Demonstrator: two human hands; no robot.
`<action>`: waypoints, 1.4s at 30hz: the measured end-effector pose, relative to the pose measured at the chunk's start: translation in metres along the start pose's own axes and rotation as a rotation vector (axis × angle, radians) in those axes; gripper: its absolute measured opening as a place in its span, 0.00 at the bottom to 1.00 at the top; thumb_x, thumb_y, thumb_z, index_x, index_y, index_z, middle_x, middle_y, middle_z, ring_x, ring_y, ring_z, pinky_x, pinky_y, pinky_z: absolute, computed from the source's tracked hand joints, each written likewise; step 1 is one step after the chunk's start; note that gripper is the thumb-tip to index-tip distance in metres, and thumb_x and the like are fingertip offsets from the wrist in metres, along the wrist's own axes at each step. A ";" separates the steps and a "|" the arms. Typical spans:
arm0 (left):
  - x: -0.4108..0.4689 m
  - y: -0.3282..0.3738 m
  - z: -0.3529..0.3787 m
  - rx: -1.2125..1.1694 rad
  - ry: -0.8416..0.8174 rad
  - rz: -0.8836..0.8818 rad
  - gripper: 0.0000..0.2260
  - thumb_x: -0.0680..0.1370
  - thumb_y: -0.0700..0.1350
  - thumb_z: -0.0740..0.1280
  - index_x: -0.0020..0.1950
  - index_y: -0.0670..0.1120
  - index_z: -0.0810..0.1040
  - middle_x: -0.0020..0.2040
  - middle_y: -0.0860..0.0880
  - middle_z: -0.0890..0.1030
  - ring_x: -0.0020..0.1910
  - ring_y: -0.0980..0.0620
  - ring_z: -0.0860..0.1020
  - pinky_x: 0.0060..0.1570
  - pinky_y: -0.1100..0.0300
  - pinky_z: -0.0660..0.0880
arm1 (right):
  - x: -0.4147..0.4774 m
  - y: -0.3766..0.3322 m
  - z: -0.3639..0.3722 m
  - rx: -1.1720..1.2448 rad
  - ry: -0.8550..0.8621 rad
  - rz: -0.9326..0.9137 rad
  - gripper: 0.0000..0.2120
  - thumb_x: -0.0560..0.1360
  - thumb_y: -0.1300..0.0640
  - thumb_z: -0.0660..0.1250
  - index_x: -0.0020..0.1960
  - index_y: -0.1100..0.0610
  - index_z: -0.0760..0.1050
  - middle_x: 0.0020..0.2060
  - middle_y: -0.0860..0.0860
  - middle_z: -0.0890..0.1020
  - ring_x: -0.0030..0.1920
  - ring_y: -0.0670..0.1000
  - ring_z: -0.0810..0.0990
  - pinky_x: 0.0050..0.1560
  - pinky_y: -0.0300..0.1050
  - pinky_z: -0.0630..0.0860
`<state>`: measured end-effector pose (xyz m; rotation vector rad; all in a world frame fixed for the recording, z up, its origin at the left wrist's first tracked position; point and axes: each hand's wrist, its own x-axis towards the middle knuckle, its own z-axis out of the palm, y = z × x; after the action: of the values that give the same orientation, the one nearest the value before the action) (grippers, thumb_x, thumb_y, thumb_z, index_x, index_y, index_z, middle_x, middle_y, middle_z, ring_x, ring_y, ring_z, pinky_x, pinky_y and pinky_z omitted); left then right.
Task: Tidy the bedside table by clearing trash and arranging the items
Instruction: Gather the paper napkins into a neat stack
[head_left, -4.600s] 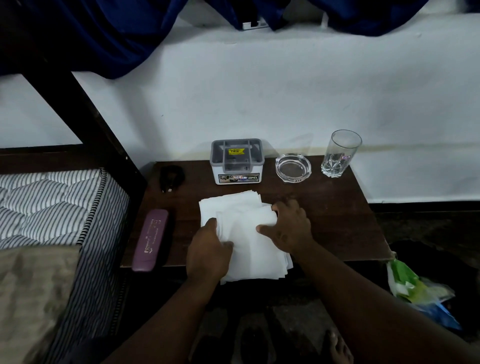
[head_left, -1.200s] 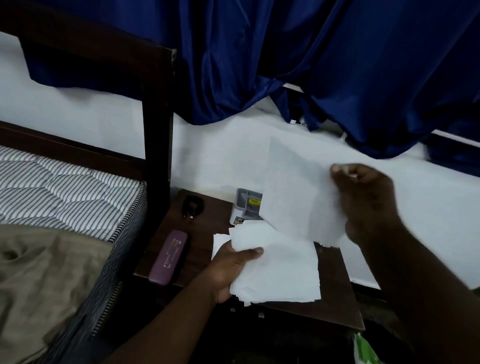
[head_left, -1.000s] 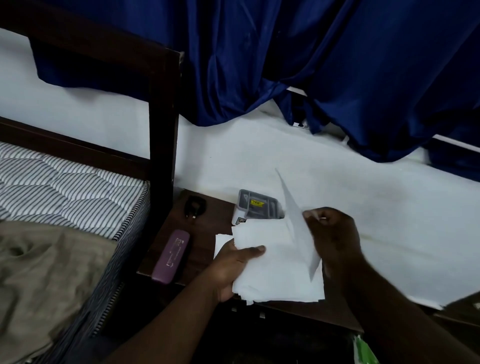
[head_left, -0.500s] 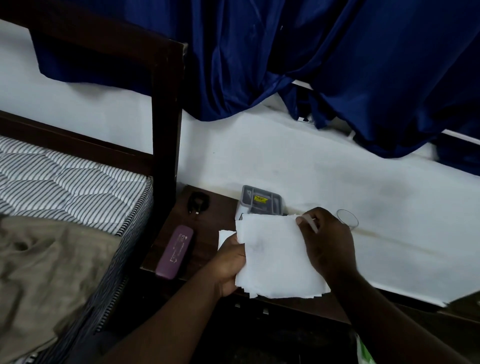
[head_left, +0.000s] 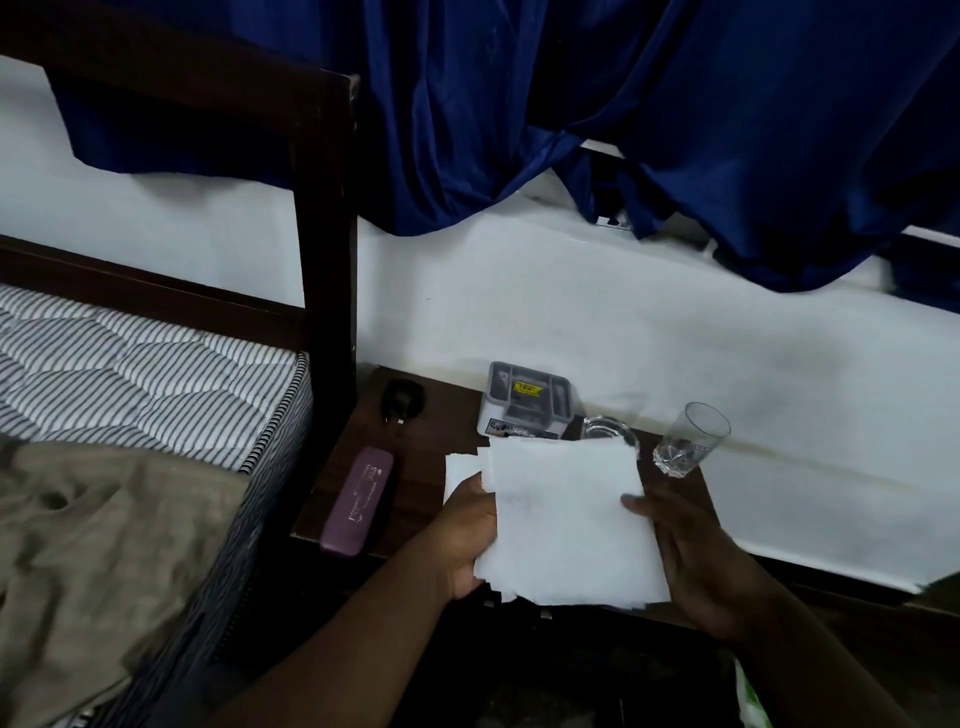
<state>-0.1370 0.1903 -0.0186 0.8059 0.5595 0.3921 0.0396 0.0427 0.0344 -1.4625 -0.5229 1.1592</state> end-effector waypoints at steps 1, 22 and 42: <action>0.000 -0.002 0.000 0.025 0.024 -0.024 0.09 0.79 0.37 0.68 0.56 0.41 0.85 0.52 0.38 0.87 0.45 0.42 0.85 0.44 0.52 0.82 | 0.000 0.007 0.000 -0.066 0.037 0.019 0.17 0.73 0.55 0.70 0.61 0.51 0.82 0.57 0.55 0.87 0.56 0.58 0.86 0.52 0.57 0.78; -0.015 -0.039 -0.061 0.257 0.395 -0.115 0.11 0.74 0.27 0.72 0.55 0.35 0.83 0.48 0.37 0.87 0.47 0.38 0.86 0.48 0.47 0.84 | 0.086 0.083 -0.008 -0.419 0.460 0.012 0.03 0.77 0.62 0.70 0.47 0.57 0.82 0.39 0.53 0.86 0.36 0.52 0.82 0.41 0.46 0.79; -0.002 -0.035 -0.081 0.211 0.340 -0.176 0.16 0.72 0.27 0.71 0.59 0.34 0.82 0.54 0.34 0.86 0.56 0.32 0.83 0.63 0.38 0.77 | 0.179 0.082 0.017 -1.153 0.450 -0.198 0.14 0.70 0.43 0.74 0.52 0.48 0.78 0.55 0.52 0.77 0.59 0.58 0.77 0.58 0.53 0.74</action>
<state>-0.1837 0.2128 -0.0896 0.8900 0.9951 0.3121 0.0761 0.1790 -0.1045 -2.4749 -1.0657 0.2659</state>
